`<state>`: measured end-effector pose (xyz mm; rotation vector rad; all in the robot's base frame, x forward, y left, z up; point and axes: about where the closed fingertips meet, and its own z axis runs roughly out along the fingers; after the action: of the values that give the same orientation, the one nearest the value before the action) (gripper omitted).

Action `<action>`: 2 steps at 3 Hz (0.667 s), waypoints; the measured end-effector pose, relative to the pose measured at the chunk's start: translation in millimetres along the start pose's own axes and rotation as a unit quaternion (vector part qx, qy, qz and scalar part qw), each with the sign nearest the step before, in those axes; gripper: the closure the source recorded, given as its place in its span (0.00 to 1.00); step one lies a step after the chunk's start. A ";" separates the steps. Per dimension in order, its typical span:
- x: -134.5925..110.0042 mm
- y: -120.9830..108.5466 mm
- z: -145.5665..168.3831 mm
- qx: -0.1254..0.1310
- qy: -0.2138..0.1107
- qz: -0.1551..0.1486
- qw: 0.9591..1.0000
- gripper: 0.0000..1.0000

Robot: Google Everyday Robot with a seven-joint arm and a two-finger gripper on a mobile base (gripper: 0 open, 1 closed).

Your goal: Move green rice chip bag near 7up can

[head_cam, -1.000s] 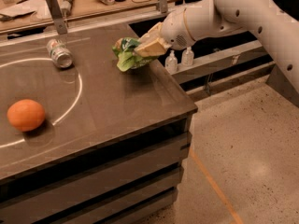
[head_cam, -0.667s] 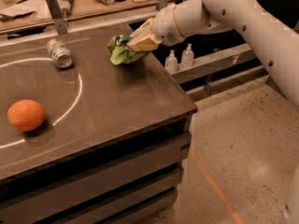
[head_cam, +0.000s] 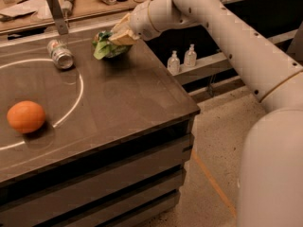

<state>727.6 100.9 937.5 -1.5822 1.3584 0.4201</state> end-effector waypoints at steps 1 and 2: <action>-4.3 -10.1 18.2 0.004 0.000 -0.015 1.000 1.00; -13.0 -13.2 37.0 -0.001 -0.007 -0.030 1.000 0.83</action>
Offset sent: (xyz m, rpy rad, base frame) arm 0.0277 0.0540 0.0022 -0.0053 -0.0812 0.0601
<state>747.0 137.4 936.0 -1.6145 1.2966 0.3948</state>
